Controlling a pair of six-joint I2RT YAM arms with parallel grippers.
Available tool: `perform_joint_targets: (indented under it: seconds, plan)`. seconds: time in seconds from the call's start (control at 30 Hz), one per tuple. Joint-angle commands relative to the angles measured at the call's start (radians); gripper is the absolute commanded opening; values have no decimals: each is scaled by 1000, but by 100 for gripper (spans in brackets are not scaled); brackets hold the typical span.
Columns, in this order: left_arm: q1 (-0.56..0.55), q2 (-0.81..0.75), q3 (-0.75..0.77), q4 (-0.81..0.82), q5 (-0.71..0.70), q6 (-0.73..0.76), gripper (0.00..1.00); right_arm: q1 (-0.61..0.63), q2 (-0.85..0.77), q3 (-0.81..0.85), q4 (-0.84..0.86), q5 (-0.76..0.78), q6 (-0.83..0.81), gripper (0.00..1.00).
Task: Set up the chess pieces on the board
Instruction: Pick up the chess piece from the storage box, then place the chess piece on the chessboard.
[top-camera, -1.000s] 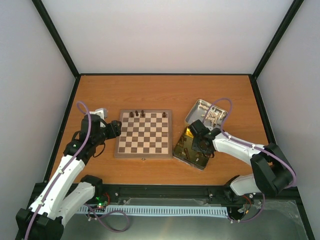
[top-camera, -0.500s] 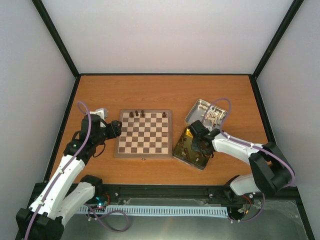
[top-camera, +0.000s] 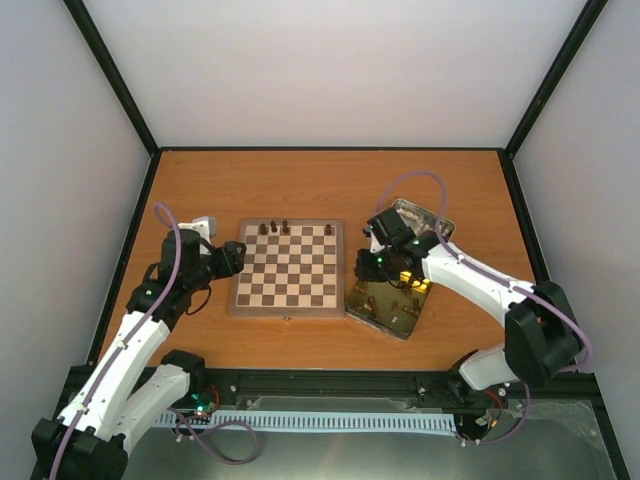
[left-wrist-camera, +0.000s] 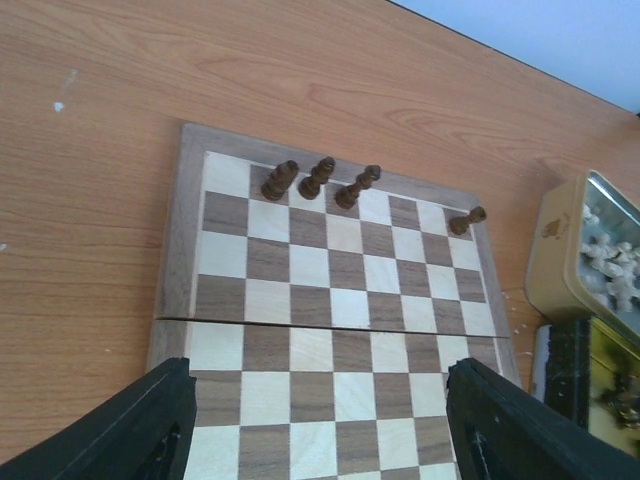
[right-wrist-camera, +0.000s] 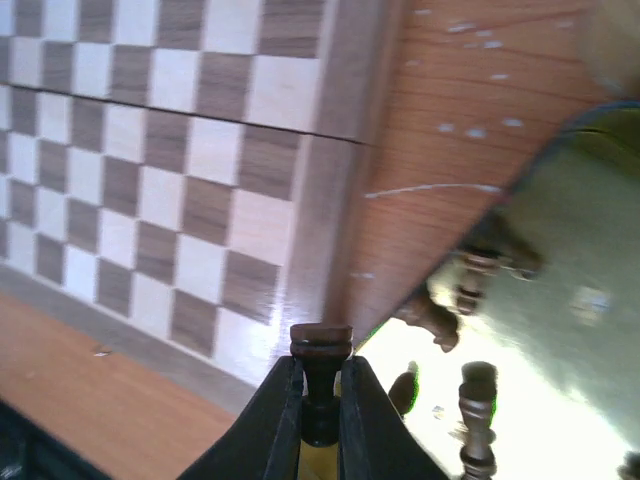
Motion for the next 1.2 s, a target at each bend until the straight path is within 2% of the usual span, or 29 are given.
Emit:
perform_joint_targets:
  seconds: [0.0, 0.13, 0.47, 0.7, 1.17]
  plan:
    - [5, -25, -3, 59, 117, 38, 70, 18, 73, 57, 43, -220, -70, 3]
    - [4, -35, -14, 84, 219, 45, 70, 36, 172, 143, 9, -252, -88, 3]
    - [4, -57, -15, 71, 168, 64, 70, 113, 426, 397, -295, -146, -172, 5]
    - [3, -82, -15, 69, 152, 65, 70, 148, 503, 456, -374, -116, -191, 7]
    - [4, -95, -16, 70, 137, 67, 70, 155, 565, 527, -413, -104, -197, 12]
